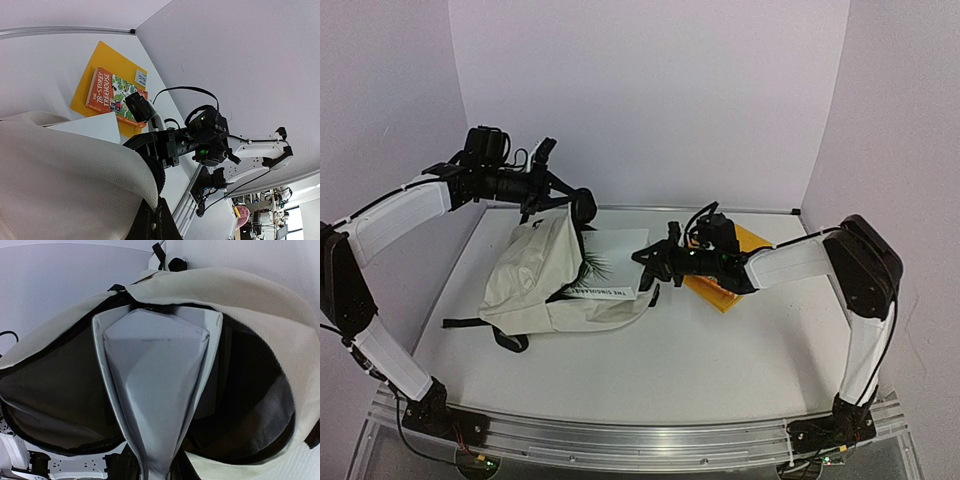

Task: Pack the student bag
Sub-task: Place the book in the student bag.

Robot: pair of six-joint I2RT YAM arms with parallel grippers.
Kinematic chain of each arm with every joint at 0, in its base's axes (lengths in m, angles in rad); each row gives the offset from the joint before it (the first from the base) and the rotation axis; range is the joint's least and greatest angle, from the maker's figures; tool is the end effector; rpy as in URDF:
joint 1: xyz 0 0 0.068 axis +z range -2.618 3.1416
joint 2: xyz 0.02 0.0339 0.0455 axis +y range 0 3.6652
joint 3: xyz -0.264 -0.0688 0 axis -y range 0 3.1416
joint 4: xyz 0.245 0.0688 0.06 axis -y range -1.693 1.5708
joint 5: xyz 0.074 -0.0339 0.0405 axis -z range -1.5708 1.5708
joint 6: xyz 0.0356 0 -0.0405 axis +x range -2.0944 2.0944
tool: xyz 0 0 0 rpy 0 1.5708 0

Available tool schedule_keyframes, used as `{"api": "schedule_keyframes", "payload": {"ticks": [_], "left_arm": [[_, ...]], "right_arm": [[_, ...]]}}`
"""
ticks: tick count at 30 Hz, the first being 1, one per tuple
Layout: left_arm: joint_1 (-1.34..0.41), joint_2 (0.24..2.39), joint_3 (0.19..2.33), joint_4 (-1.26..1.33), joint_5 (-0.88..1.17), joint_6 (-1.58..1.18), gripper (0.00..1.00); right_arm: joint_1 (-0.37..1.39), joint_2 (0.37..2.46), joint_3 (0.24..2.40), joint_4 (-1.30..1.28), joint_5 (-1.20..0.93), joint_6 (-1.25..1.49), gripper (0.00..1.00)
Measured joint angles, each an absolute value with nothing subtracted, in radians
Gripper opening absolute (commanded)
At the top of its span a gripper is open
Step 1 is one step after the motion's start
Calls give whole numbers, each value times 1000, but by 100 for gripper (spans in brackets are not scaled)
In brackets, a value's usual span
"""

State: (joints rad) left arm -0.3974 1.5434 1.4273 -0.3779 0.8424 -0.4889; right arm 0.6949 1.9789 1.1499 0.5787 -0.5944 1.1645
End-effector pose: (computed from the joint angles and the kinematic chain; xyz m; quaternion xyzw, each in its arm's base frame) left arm 0.3116 -0.1596 0.3623 0.1736 0.7923 -0.5178 0.2722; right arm 0.3212 0.2937 0.1901 0.0010 0.7763 0.6083 0.1654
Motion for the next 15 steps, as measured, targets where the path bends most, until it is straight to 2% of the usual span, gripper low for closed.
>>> {"api": "schedule_keyframes", "payload": {"ticks": [5,10,15], "left_arm": [[-412,1561,1427,-377,823,-491,0],[-424,1562,1427,-376,816,-495,0],[-431,1562,1427,-373,817,-498,0]], "right_arm": [[752,2144,1304,652,-529,1191,27],[789,2277,1449,671,-508,1204,37],[800,2322,1505,654,-508,1192,39]]}}
